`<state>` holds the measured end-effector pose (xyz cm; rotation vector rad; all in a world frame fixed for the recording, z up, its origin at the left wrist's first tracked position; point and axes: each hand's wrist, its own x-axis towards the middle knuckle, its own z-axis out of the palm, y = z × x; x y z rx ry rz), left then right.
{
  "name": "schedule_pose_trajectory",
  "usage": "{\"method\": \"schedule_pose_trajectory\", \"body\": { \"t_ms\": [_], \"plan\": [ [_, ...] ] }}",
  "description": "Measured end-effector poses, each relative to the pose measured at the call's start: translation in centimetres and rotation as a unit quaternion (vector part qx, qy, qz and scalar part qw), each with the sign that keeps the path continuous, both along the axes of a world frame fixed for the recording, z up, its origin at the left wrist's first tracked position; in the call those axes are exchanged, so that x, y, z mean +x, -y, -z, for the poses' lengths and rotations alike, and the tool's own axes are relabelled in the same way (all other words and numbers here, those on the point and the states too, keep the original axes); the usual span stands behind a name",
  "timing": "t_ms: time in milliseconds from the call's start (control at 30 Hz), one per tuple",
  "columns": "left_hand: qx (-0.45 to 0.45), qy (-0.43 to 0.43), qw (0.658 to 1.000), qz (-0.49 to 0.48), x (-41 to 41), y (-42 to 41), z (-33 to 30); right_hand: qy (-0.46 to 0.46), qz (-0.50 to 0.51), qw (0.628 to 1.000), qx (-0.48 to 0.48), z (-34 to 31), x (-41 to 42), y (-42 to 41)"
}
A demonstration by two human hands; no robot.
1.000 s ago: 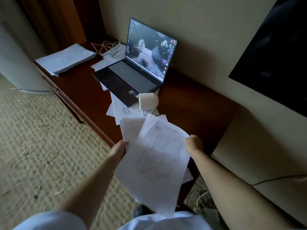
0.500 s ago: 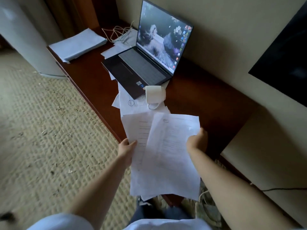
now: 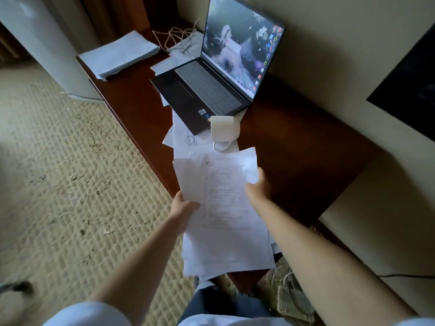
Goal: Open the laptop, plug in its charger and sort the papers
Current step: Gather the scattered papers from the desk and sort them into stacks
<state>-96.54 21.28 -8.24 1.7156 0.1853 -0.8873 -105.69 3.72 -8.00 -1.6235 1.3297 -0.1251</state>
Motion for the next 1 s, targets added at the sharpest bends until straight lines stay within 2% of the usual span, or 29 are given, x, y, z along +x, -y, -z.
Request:
{"method": "schedule_pose_trajectory", "body": {
  "t_ms": [67, 133, 200, 267, 367, 500, 567, 667, 733, 900, 1000],
  "plan": [
    [0.002, -0.002, 0.999, 0.033, 0.2, -0.3, -0.3, 0.02, -0.017, 1.0, 0.012, -0.4, -0.4, 0.1],
    [0.007, 0.005, 0.999, 0.039, 0.1, -0.6, -0.8, 0.02, 0.01, 1.0, 0.001, -0.9, -0.9, 0.5],
    [0.018, 0.032, 0.999, 0.024, -0.5, -0.8, -1.4, 0.032, 0.046, 0.998, 0.041, -1.3, -1.4, 0.5],
    [0.009, 0.071, 0.997, 0.002, -1.3, -0.7, -2.4, 0.082, 0.06, 0.991, 0.089, -2.6, -1.8, 0.1],
    [-0.037, 0.158, 0.987, -0.022, -2.0, -0.1, -5.7, 0.207, 0.071, 0.975, 0.03, -6.0, -1.4, -0.2],
    [-0.112, 0.289, 0.95, -0.049, -1.4, 1.1, -11.2, 0.348, 0.057, 0.933, -0.068, -11.2, 0.4, 0.2],
    [-0.143, 0.318, 0.935, -0.06, -0.9, 1.3, -12.6, 0.362, 0.032, 0.928, -0.081, -12.6, 0.7, 0.0],
    [-0.182, 0.31, 0.931, -0.07, -1.0, 0.9, -12.7, 0.329, 0.01, 0.939, -0.102, -12.7, 0.4, -0.6],
    [-0.192, 0.319, 0.925, -0.074, -1.2, 0.8, -12.7, 0.34, -0.012, 0.931, -0.129, -12.3, 0.1, -1.2],
    [-0.183, 0.334, 0.92, -0.096, 0.0, 1.3, -14.0, 0.388, -0.03, 0.904, -0.178, -14.7, 1.0, -1.1],
    [-0.173, 0.322, 0.928, -0.076, 0.5, 1.1, -14.2, 0.363, -0.042, 0.914, -0.177, -14.1, 1.1, -0.9]
  ]
}}
